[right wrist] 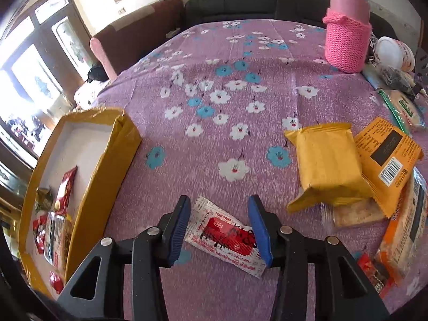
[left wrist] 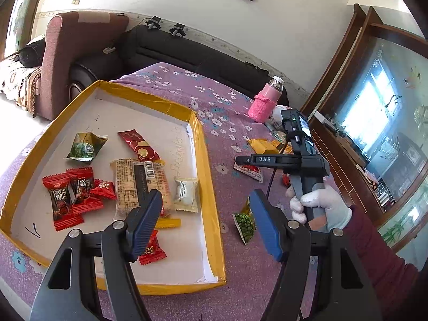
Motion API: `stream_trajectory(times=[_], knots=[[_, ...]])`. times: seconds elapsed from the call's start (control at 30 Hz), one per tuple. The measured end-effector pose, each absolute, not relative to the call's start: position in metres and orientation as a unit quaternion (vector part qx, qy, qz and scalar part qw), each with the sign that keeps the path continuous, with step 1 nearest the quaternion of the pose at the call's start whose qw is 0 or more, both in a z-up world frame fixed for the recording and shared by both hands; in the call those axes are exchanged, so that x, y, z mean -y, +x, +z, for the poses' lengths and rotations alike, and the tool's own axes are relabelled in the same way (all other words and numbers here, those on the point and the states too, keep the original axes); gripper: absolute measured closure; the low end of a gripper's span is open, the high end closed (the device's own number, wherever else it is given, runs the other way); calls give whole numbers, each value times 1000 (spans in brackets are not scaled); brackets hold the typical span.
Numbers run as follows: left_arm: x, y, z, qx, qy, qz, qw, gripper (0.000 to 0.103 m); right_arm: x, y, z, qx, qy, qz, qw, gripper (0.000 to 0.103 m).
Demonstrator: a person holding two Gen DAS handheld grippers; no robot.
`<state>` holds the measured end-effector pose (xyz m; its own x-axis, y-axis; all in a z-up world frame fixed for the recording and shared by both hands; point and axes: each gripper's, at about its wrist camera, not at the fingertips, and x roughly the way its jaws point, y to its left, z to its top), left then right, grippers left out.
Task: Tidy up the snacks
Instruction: 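Grasp a white-red sauce packet with the right gripper while the left gripper grasps a green pea pack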
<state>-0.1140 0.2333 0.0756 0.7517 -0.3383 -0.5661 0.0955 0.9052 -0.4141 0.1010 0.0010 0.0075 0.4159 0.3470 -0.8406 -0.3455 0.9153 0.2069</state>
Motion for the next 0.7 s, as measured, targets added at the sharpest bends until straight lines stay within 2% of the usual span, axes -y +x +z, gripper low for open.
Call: stream_trajectory(times=[0.1, 0.3, 0.43, 0.53, 0.7], knots=[[-226, -110, 72, -337, -182, -124, 915, 35, 4, 80, 8, -516, -11, 225, 827, 64], [-203, -106, 68, -356, -159, -133, 911, 35, 2, 68, 6, -485, -36, 203, 850, 62], [-189, -109, 72, -362, -126, -132, 914, 35, 3, 61, 7, -470, -48, 183, 862, 75], [-173, -106, 71, -374, -94, -139, 912, 35, 28, 48, 8, -472, -11, 181, 863, 79], [-130, -90, 60, -395, -25, -164, 903, 35, 78, 24, 7, -461, 47, 179, 868, 79]])
